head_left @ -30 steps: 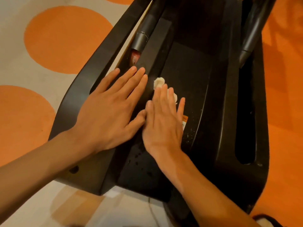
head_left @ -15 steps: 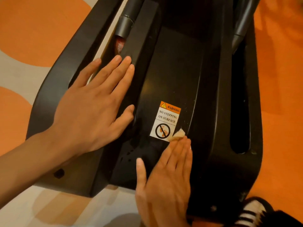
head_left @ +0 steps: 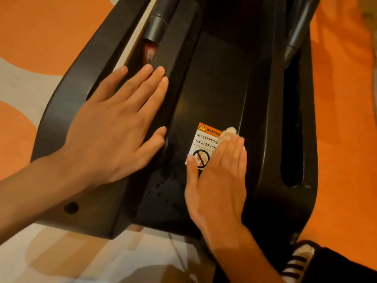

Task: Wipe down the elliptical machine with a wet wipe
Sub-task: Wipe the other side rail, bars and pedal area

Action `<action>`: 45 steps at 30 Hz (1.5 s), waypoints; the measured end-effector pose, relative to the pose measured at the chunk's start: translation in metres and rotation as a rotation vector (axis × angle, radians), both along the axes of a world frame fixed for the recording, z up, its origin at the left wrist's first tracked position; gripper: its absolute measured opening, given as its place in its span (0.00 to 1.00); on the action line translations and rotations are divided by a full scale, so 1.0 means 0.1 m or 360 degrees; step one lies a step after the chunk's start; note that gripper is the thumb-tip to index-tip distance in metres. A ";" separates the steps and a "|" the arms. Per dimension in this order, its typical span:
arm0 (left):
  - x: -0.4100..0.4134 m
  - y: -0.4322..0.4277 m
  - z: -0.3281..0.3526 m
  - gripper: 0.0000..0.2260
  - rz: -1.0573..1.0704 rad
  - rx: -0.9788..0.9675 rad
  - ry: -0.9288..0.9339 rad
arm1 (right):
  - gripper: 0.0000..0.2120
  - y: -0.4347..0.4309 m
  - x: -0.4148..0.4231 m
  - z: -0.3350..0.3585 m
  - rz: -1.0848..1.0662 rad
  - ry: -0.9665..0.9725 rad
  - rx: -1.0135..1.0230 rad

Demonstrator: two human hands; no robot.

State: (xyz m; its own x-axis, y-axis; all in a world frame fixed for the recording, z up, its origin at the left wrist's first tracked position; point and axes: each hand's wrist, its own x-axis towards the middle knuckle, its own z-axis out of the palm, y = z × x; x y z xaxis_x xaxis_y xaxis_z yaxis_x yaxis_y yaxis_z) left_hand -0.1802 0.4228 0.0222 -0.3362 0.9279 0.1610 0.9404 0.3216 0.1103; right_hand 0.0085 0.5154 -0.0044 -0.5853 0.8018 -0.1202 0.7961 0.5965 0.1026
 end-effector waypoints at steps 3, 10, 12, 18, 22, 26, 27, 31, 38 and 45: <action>0.00 0.01 0.00 0.34 -0.0017 -0.0013 -0.0003 | 0.43 0.10 -0.05 0.01 0.0029 -0.0029 0.0074; 0.00 0.00 0.01 0.34 0.0004 0.0020 -0.0006 | 0.41 -0.20 0.19 0.00 0.0040 -0.0007 0.0026; -0.01 0.00 0.01 0.34 0.0016 0.0014 0.0017 | 0.42 0.07 -0.04 0.03 0.0036 0.0024 0.0076; 0.00 -0.01 0.00 0.34 0.0014 0.0003 0.0003 | 0.43 -0.18 0.17 0.09 0.0057 -0.0132 0.0106; 0.00 0.01 -0.01 0.35 0.0001 0.0024 -0.0002 | 0.43 0.09 0.02 0.10 0.0055 -0.0139 0.0153; 0.01 0.00 0.00 0.35 0.0027 0.0017 -0.0002 | 0.44 -0.10 0.15 0.17 0.0095 -0.0169 0.0115; 0.01 0.00 0.01 0.35 0.0022 0.0019 -0.0001 | 0.44 -0.15 0.18 0.17 0.0092 -0.0138 0.0101; 0.01 0.01 0.00 0.35 0.0022 0.0012 0.0003 | 0.44 0.13 -0.02 0.18 0.0054 -0.0131 0.0083; 0.02 0.01 0.00 0.35 0.0039 -0.0001 0.0010 | 0.44 0.21 -0.27 0.11 0.0026 0.0228 -0.0184; 0.02 0.03 0.00 0.34 0.0034 -0.0025 0.0021 | 0.44 0.26 -0.28 0.00 0.0044 0.0339 -0.0206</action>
